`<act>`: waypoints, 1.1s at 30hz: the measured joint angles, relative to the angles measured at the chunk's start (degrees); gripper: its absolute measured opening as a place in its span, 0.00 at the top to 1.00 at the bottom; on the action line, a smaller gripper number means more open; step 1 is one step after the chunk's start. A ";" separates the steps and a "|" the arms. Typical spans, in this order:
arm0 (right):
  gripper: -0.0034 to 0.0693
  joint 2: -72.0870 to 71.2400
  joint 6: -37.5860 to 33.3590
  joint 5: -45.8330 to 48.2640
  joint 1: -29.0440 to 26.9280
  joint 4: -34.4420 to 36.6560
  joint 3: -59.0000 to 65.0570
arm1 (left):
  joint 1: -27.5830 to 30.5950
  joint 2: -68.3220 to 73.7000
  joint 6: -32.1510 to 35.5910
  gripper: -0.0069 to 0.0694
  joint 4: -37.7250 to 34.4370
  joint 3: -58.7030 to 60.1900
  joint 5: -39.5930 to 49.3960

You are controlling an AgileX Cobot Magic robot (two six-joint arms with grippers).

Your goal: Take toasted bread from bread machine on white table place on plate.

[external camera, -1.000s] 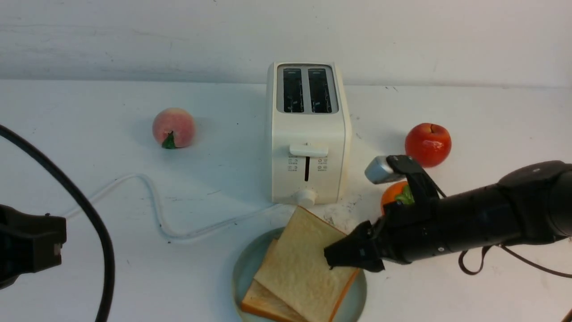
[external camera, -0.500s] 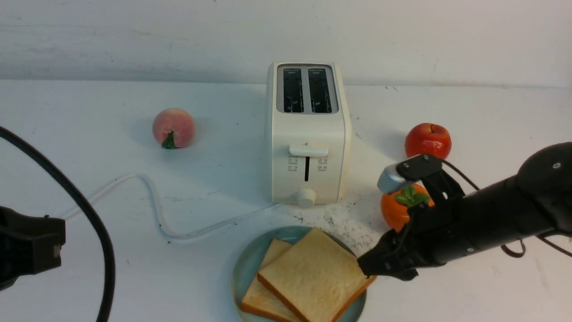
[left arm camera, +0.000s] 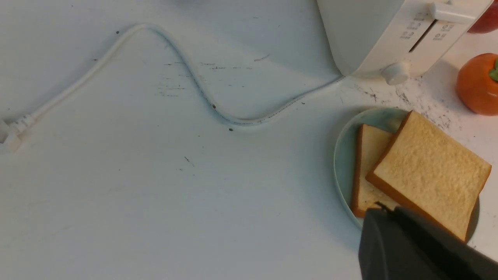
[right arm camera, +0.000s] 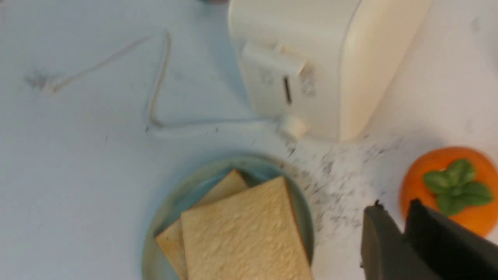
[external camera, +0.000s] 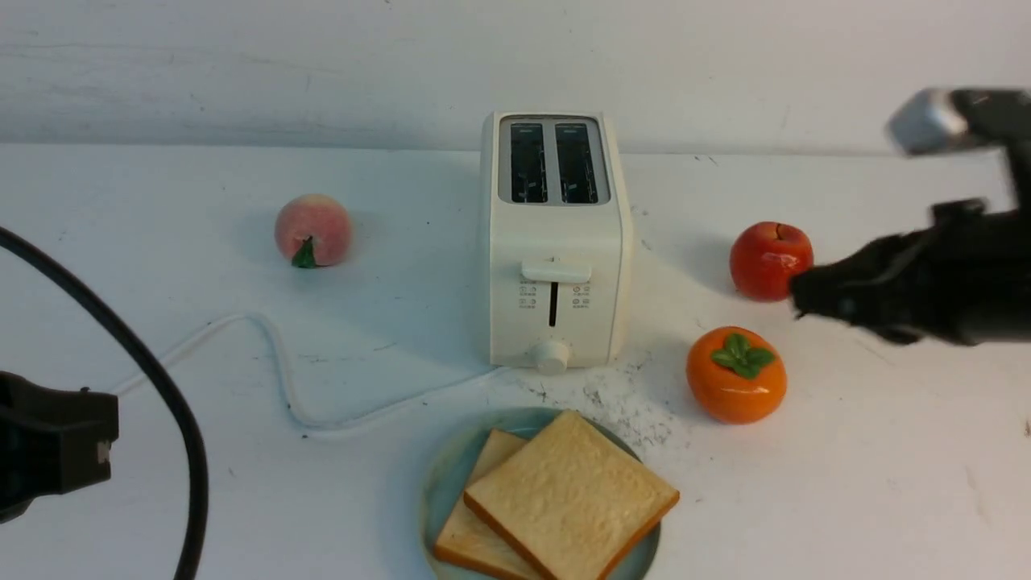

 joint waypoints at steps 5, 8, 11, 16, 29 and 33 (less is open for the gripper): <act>0.97 -15.70 10.35 0.80 -8.60 -10.01 0.09 | 0.00 0.00 0.00 0.92 0.00 0.00 -1.28; 0.96 -26.17 17.99 0.86 -13.25 -17.02 2.47 | 0.00 0.00 0.00 0.92 0.00 0.00 -3.99; 0.96 -34.88 23.24 0.86 -16.08 -20.38 7.89 | 0.00 0.00 0.00 0.92 0.00 0.00 -7.53; 0.96 -45.99 27.25 -2.24 -17.02 -21.45 19.29 | 0.00 0.00 0.00 0.92 0.00 0.00 -12.50; 0.96 -53.85 27.70 -9.93 -17.17 -19.99 29.23 | 0.00 -3.88 0.00 0.92 -0.51 1.08 -14.78; 0.95 -53.91 27.70 -9.53 -17.17 -19.99 29.29 | 0.00 -11.06 0.00 0.92 -2.31 5.13 -15.75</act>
